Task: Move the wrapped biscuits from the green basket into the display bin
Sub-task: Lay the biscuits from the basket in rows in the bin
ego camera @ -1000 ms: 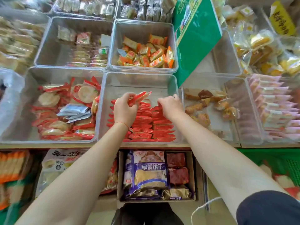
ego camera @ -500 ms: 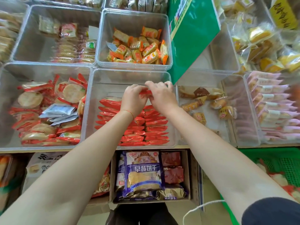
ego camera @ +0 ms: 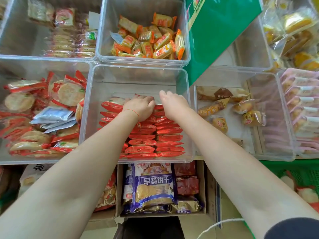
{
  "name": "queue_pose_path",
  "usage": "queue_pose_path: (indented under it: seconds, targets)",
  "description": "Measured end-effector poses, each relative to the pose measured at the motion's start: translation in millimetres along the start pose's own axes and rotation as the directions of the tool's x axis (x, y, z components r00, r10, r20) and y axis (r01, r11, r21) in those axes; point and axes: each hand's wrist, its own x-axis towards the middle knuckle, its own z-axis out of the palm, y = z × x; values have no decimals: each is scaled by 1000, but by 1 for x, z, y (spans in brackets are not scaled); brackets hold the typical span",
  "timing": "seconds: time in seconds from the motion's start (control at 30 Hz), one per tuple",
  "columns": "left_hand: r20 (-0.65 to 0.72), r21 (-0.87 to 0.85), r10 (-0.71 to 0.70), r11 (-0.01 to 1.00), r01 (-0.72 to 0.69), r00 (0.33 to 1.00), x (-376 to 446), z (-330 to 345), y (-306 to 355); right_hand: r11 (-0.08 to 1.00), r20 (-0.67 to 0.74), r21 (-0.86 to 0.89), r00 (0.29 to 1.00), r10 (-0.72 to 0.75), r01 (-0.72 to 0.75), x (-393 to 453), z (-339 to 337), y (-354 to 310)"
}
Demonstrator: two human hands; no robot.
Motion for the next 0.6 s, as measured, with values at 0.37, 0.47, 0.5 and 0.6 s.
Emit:
queue_pose_path:
  seconds: [0.37, 0.47, 0.5, 0.6]
  targets:
    - [-18, 47, -12, 999, 13, 1000, -8, -2, -1, 999, 222, -27, 975, -24, 31, 2, -6, -5]
    - [-27, 64, 23, 998, -21, 999, -13, 0, -2, 1000, 233, -5, 972, -23, 24, -2, -5, -5]
    - [-38, 64, 31, 998, -29, 999, -15, -1, -1, 1000, 199, 1, 980, -24, 24, -5, -3, -4]
    - [-107, 76, 61, 996, -53, 992, -23, -5, 3, 993, 18, 119, 1000, -24, 22, -20, 2, -3]
